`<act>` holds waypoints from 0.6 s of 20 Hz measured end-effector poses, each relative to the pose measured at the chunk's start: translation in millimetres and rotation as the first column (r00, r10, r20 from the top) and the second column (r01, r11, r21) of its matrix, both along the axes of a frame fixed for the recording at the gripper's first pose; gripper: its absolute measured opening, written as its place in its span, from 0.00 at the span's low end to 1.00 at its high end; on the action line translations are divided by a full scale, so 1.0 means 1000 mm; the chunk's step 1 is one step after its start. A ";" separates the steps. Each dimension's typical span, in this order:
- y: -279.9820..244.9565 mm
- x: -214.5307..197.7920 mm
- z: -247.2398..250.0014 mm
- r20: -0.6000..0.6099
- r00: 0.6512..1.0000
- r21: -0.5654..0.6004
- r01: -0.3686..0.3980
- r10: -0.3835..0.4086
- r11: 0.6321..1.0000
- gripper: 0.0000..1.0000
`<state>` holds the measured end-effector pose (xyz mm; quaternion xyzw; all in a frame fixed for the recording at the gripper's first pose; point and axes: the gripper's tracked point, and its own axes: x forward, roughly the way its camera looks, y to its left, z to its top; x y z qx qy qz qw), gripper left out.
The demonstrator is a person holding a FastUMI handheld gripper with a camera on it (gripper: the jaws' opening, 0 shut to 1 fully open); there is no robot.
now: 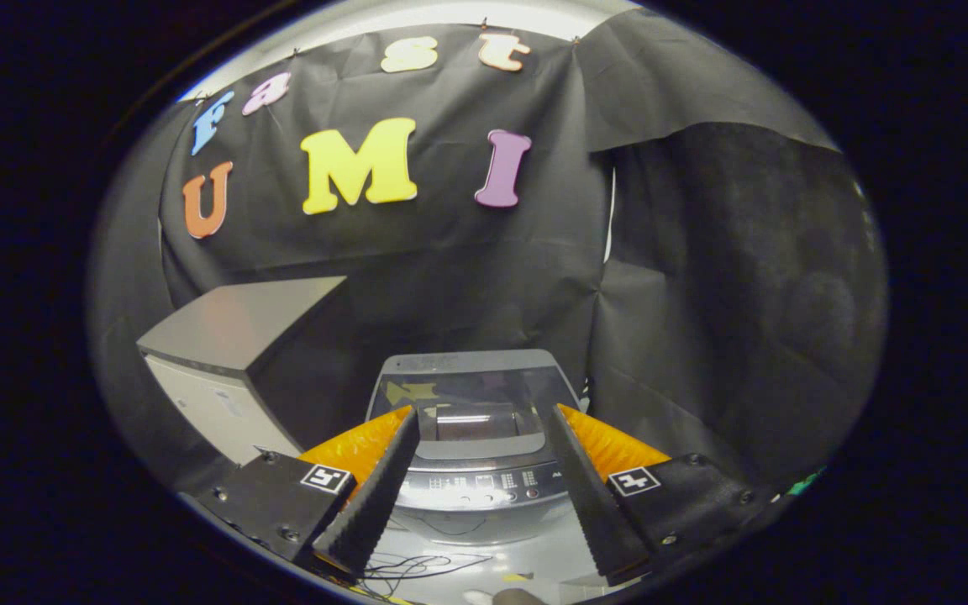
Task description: Put the clothes into the washing machine and then close the washing machine lid.
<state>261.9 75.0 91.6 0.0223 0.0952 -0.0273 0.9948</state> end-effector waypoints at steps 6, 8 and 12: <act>-0.004 -0.096 0.023 0.123 0.992 0.001 -0.009 0.009 1.000 0.98; -0.002 -0.126 0.024 0.152 0.988 -0.001 -0.028 0.028 1.000 0.98; -0.012 -0.182 0.005 0.161 0.987 -0.011 -0.026 0.027 1.000 0.98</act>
